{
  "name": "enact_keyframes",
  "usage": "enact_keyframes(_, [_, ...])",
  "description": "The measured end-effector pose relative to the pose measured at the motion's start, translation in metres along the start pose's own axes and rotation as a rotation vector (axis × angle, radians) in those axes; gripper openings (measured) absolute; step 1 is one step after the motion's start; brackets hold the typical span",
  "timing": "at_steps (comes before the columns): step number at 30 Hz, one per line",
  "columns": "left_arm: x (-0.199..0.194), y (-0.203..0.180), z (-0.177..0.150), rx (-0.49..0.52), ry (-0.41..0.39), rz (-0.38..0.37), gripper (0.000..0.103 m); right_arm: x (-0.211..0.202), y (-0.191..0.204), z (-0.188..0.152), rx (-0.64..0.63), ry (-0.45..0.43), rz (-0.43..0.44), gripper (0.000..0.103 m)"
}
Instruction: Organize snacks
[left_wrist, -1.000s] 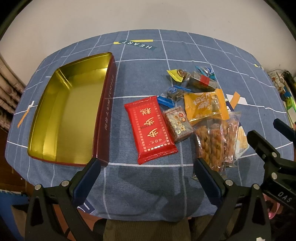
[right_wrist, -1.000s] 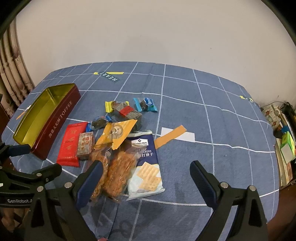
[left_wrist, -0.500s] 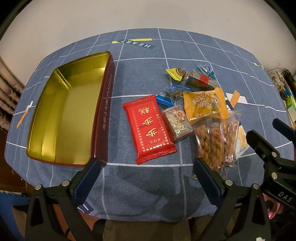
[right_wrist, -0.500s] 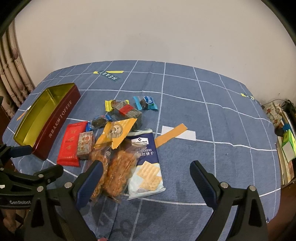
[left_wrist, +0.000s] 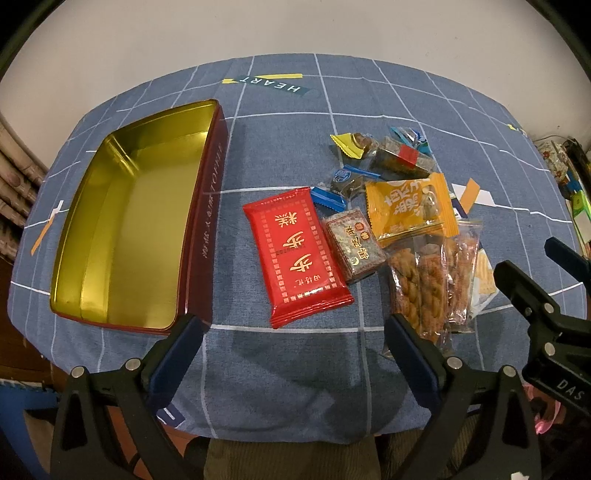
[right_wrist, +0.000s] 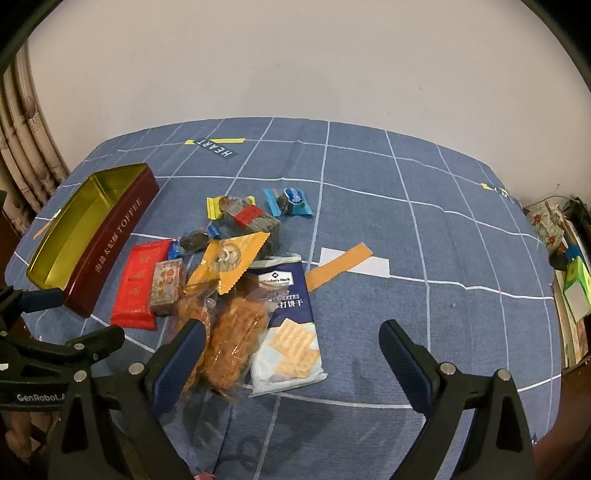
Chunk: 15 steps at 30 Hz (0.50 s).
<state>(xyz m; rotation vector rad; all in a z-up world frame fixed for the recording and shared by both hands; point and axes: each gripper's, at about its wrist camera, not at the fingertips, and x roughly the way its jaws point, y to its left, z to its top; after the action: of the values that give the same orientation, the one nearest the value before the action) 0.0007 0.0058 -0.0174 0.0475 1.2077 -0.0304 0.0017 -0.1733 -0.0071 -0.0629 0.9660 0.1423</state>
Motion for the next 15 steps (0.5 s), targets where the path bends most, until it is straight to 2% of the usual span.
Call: enact_keyframes(15, [0.002,0.004,0.002,-0.010,0.001,-0.006,0.093,0.003,-0.017,-0.010,-0.051,0.044,-0.030,0.097])
